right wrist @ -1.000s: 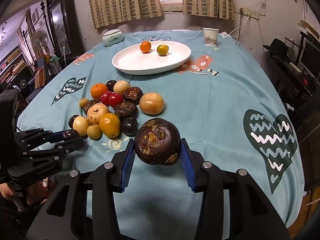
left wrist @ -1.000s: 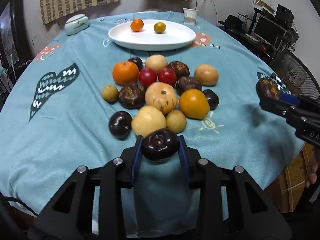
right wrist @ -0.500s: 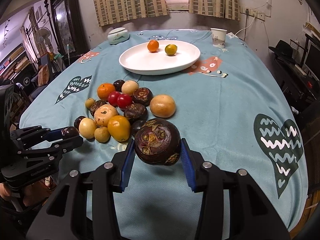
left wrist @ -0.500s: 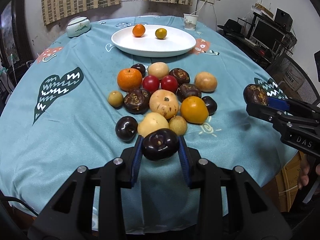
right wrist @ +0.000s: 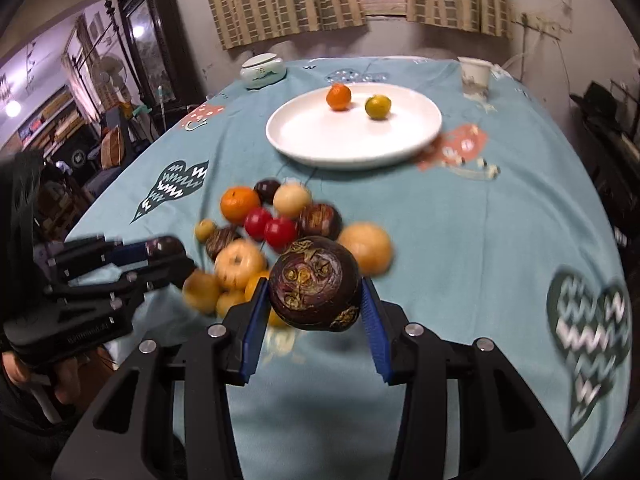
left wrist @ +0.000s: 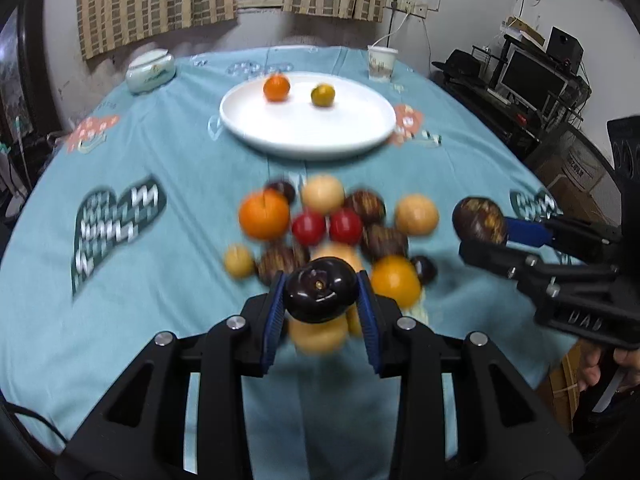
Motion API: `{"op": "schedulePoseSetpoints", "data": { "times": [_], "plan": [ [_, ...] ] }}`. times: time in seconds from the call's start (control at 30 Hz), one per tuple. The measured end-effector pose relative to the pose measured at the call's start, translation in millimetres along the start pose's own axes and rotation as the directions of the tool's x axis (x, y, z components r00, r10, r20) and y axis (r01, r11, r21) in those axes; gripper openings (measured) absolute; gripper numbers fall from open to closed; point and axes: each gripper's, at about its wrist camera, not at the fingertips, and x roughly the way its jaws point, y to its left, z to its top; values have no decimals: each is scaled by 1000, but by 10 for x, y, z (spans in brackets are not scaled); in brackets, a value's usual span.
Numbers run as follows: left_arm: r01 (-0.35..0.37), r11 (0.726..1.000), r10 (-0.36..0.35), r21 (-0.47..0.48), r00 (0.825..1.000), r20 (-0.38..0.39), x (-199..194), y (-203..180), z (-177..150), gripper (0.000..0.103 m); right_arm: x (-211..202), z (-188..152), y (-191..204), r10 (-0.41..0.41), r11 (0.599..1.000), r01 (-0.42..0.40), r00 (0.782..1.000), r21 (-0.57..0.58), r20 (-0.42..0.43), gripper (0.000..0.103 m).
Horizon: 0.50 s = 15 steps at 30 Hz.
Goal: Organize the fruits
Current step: 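Carry both mangosteens onto the plate and release them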
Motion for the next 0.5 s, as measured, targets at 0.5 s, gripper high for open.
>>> {"op": "schedulePoseSetpoints", "data": {
  "times": [0.5],
  "plan": [
    [-80,997,80,7,994,-80,1665,550,2095,35,1433,1701,-733,-129,991,127,990,-39,-54,45]
  ]
}}
